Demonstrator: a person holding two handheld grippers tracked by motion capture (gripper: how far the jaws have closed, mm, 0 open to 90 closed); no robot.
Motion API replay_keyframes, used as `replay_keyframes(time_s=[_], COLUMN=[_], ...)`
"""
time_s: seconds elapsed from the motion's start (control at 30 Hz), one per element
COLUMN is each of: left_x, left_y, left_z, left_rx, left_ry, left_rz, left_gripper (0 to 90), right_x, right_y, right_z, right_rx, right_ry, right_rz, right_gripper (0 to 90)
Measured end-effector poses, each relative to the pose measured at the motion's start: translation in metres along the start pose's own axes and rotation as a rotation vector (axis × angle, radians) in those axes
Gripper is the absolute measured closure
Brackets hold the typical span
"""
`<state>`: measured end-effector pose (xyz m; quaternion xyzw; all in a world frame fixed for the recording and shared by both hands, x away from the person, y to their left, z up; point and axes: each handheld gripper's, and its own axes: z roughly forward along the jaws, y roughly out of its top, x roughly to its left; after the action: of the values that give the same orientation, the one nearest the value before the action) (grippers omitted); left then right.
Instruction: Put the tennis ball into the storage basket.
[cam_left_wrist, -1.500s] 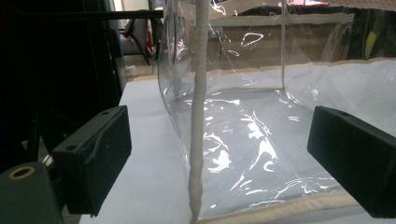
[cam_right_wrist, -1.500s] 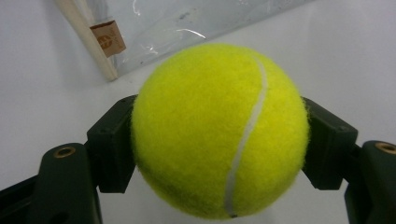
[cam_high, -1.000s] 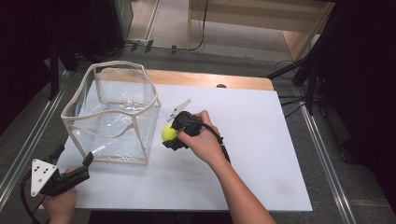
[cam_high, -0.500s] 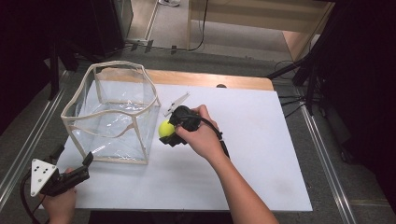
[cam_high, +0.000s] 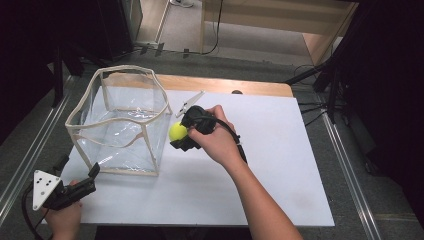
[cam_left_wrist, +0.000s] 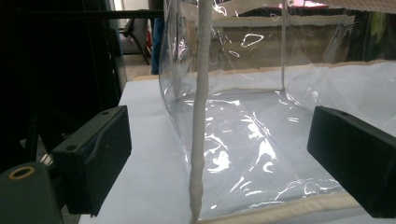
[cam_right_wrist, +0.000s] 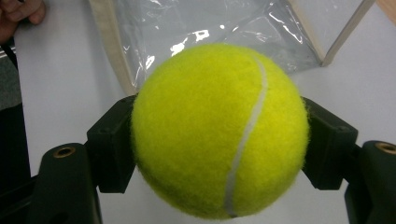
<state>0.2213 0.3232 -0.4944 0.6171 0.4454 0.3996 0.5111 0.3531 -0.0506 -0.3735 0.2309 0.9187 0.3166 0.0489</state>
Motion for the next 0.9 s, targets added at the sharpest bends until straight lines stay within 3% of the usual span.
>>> replay_keyframes(time_s=[0.9], left_x=[0.000], left_y=[0.000], left_z=[0.000], left_rx=[0.001], left_ry=[-0.001], left_rz=[-0.004], left_gripper=[6.8], right_x=[-0.014], right_y=[0.042], right_z=[-0.034], right_rx=[-0.022], right_ry=[-0.026], right_rz=[-0.034], right_gripper=[23.8])
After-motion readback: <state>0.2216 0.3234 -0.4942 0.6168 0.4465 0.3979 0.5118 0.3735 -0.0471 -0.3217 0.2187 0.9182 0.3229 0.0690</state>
